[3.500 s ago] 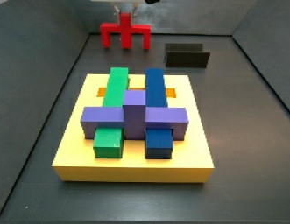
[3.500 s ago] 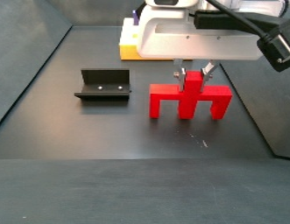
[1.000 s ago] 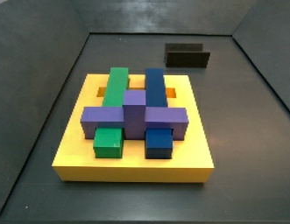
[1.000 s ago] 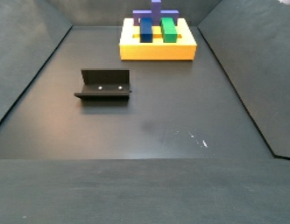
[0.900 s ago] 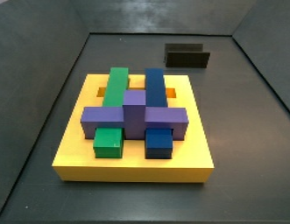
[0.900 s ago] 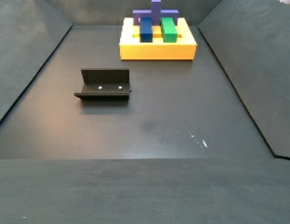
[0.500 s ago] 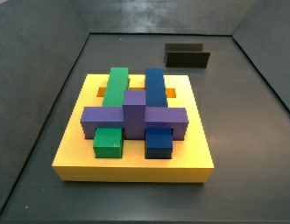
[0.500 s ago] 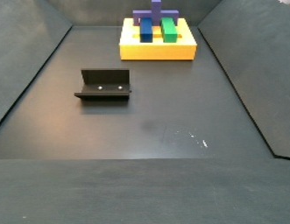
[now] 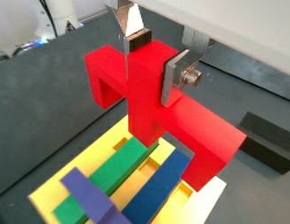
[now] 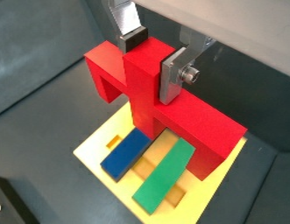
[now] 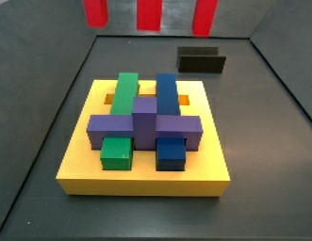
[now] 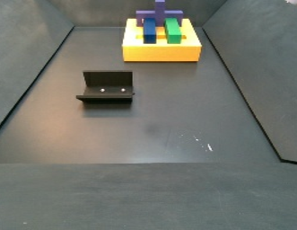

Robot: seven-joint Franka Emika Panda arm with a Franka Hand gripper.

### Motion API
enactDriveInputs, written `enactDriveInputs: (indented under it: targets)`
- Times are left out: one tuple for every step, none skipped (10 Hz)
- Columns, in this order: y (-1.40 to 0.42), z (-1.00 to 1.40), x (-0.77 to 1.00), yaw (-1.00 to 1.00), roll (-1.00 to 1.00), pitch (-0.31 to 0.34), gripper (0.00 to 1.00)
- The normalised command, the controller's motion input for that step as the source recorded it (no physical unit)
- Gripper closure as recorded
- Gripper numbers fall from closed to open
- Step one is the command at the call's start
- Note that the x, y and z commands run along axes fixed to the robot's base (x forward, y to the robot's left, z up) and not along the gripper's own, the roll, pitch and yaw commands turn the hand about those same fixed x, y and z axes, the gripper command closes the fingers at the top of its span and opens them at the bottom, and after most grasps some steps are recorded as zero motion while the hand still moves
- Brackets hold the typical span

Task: Pick up the red object. Move up. Move to above the board. Insert the red object.
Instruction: Insert the red object.

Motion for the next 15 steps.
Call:
enactDriveInputs:
  targets:
    - [0.12, -0.62, 0.09, 0.07, 0.35, -0.007, 1.00]
    - [0.06, -0.67, 0.00, 0.17, 0.32, -0.034, 1.00]
    - [0.00, -0.83, -0.02, 0.15, 0.22, -0.104, 1.00]
    - [0.00, -0.80, -0.02, 0.12, 0.13, -0.129, 1.00]
    - [-0.03, -0.68, 0.00, 0.06, 0.07, -0.084, 1.00]
    - [-0.06, -0.56, 0.13, 0.00, 0.04, -0.026, 1.00]
    - [-0.05, -0.40, 0.03, 0.00, 0.00, -0.019, 1.00]
    - [-0.05, -0.21, 0.04, 0.00, -0.07, -0.036, 1.00]
    - [0.00, -0.19, 0.02, 0.00, 0.00, -0.003, 1.00]
    - [0.00, -0.12, 0.00, 0.00, 0.00, -0.013, 1.00]
    - [0.00, -0.14, 0.09, 0.00, 0.00, -0.024, 1.00]
    - [0.00, -0.15, 0.13, 0.00, 0.00, -0.007, 1.00]
    - [0.05, -0.11, 0.02, 0.00, 0.00, 0.000, 1.00]
    - [0.07, -0.23, 0.00, 0.00, 0.00, -0.016, 1.00]
    - [0.12, -0.23, 0.00, 0.00, 0.00, -0.009, 1.00]
